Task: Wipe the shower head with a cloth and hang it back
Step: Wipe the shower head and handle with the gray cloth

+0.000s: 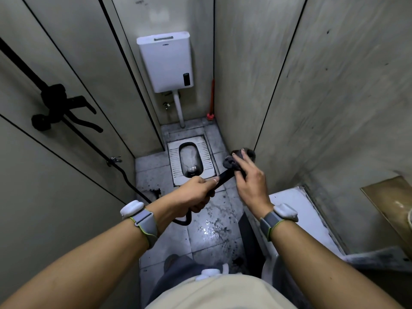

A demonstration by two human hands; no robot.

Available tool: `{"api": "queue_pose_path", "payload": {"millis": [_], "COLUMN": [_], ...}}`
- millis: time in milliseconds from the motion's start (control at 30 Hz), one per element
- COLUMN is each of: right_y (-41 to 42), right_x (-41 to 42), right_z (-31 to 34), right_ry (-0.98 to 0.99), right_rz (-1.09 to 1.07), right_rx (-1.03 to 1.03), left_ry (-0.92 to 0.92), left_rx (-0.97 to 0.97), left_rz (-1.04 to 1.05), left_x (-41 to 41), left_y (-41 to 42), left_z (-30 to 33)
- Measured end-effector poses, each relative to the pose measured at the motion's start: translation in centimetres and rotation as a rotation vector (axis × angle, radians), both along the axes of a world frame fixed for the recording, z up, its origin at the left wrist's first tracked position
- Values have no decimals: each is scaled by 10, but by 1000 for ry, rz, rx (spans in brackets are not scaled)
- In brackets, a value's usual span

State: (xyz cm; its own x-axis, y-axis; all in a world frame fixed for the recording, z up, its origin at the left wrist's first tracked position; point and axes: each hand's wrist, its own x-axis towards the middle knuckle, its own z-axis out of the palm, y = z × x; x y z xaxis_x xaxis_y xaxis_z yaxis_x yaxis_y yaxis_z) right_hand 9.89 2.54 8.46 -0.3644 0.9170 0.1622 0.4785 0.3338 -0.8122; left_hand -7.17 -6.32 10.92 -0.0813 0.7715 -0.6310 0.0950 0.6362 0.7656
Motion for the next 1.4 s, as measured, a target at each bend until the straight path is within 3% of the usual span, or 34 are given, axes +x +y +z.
{"api": "queue_pose_path", "payload": {"millis": [167, 400, 533, 700, 1067, 1167, 1333, 1400], "right_y": [7, 42, 47, 10, -1, 8, 20, 26], "right_x": [-1, -2, 6, -7, 2, -2, -13, -13], "right_z": [-5, 7, 12, 0, -3, 1, 13, 20], "right_ry": [116, 43, 54, -60, -37, -44, 111, 111], "right_rz": [-301, -516, -506, -60, 35, -2, -381, -393], "right_rx": [-186, -109, -45, 10, 69, 90, 12, 68], "left_ry": [78, 320, 252, 66, -355, -345, -372, -408], "left_rx": [-25, 22, 2, 10, -142, -117, -85, -92], "left_rz": [-71, -199, -110, -19, 164, 159, 160, 135], "left_x": [-4, -10, -13, -5, -20, -20, -19, -20], "left_y": [-4, -4, -4, 3, 2, 5, 11, 9], "left_z": [-2, -4, -8, -4, -2, -1, 2, 2]}}
